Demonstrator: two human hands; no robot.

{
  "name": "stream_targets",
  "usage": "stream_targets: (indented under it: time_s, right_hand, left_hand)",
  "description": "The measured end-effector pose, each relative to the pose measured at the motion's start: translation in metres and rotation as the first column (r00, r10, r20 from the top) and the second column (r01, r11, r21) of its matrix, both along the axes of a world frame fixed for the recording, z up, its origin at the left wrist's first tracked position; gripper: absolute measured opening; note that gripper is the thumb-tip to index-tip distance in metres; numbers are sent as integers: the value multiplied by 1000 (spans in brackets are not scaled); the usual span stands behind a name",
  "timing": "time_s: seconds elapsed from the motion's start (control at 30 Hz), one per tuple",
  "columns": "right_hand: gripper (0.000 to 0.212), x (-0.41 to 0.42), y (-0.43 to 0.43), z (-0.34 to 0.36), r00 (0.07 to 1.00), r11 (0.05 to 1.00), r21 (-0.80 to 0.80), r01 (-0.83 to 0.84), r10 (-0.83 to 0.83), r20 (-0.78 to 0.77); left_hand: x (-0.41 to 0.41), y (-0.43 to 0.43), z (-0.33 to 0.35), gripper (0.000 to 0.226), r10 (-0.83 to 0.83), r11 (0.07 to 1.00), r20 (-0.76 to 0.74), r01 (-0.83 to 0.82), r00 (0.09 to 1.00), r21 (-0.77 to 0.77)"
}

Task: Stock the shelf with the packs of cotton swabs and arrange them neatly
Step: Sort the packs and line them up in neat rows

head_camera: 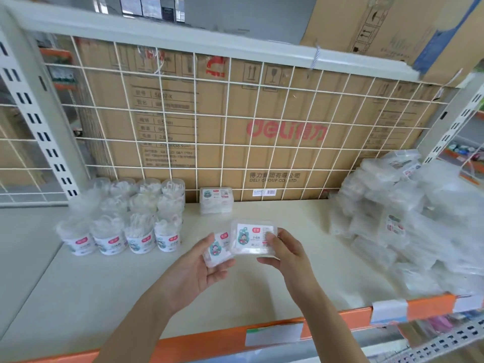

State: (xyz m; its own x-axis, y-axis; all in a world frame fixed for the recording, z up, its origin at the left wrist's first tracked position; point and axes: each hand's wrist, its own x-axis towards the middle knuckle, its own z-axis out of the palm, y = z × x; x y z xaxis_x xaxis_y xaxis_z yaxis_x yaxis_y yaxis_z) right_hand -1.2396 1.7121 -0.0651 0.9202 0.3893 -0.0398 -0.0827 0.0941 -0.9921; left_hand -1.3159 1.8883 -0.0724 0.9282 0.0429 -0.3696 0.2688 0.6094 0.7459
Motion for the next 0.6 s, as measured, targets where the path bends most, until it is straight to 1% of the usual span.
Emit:
stream_targets:
  time_s: [0.03, 0.1, 0.17, 0.27, 0.37, 0.43, 0.47, 0.5, 0.57, 0.6]
  right_hand:
    - [35, 3, 2, 0, 1000, 1000, -4, -18, 18, 5]
    - [42, 7, 8, 0, 998, 998, -8, -64, 64, 4]
    - [45, 7, 15, -3, 994, 994, 6, -105, 105, -18]
    - [47, 9, 23, -7, 993, 994, 46, -96, 99, -62]
    - [35, 17, 26, -10, 993, 993, -28, -113, 113, -23]
    - [43, 24, 28, -17, 987, 983, -103, -153, 158, 35]
    - [50, 28, 28, -21, 980, 975, -134, -176, 187, 74]
    - [58, 32, 28, -25, 970, 967, -160, -196, 216, 115]
    - [71, 41, 26, -32, 949, 948, -217, -233, 271, 162]
    - [71, 45, 25, -33, 942, 938, -240, -249, 292, 164]
  left_hand:
    - [2, 0, 0, 51, 10, 999, 1, -10, 1000, 46]
    - [6, 0, 3, 46, 9, 990, 2, -10, 1000, 142]
    - [11, 0, 2, 52, -21, 975, 0, 21, 1000, 219]
    - [16, -4, -3, 63, -52, 948, 32, 39, 998, 317]
    - [21, -6, -6, 80, 0, 891, 67, -31, 998, 452]
    - [28, -7, -9, 82, 70, 868, 69, -95, 995, 487]
    - [31, -8, -9, 78, 94, 859, 57, -110, 994, 500]
    - [35, -10, -12, 70, 106, 852, 56, -120, 993, 510]
    - [42, -12, -14, 38, 138, 824, 53, -144, 989, 548]
    - [43, -12, -17, 28, 146, 795, 56, -151, 988, 587]
